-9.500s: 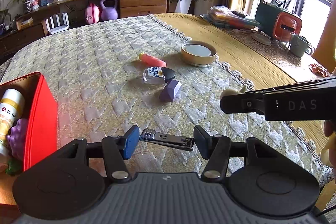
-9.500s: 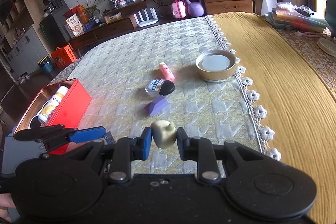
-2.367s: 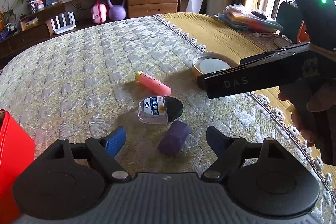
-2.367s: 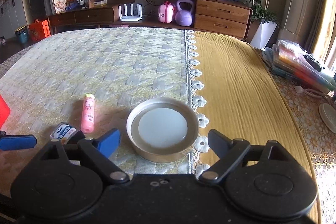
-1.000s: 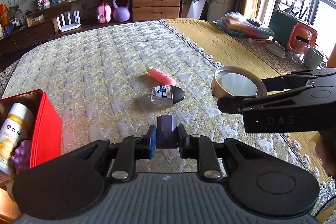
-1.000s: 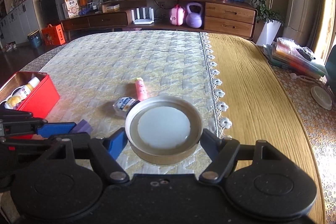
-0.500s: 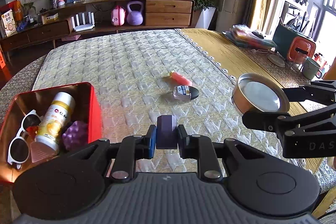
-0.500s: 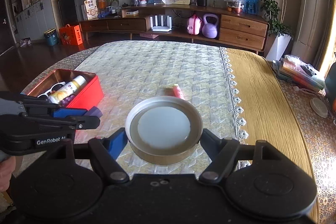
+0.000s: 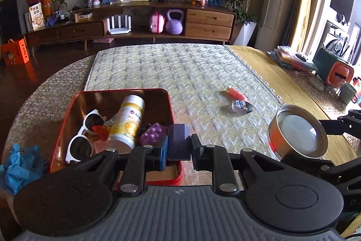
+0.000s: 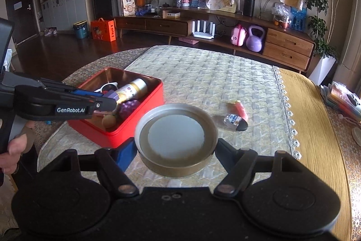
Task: Organize rigid objects
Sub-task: 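Carry the purple block and round lid over the red tin with both grippers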
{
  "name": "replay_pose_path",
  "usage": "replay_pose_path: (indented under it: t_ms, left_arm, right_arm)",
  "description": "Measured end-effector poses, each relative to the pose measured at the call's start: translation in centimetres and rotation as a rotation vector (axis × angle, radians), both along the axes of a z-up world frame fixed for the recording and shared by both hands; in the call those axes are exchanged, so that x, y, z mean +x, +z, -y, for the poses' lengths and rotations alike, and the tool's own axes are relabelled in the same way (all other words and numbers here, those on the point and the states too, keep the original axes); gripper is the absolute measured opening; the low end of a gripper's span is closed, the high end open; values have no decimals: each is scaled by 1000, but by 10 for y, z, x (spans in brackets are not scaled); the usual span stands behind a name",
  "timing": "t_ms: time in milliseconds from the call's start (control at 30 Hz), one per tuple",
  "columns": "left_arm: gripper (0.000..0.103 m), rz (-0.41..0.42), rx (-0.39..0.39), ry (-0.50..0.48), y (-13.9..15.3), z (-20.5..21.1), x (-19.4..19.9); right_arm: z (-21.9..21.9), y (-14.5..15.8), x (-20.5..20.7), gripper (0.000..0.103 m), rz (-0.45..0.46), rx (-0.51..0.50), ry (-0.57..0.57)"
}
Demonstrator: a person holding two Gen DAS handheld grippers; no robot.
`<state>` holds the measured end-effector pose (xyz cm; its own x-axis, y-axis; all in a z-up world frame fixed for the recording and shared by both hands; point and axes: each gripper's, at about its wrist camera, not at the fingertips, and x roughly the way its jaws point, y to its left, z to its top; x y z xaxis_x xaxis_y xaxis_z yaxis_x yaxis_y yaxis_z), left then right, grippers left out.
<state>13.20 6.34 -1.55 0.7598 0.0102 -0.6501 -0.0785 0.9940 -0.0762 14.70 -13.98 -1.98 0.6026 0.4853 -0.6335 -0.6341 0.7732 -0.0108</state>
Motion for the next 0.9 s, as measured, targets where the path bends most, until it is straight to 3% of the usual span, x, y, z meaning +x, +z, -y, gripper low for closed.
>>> replay_pose_path:
  t_ms: [533,900]
  left_arm:
    - [21,-17,12,170,-6,-100,-11]
    - [21,-32,-4,208,-26,-131,24]
  right_arm:
    - [-96,-6,-16,75,-2,3,122]
    - [-140,-34,20,75,-29,-39,87]
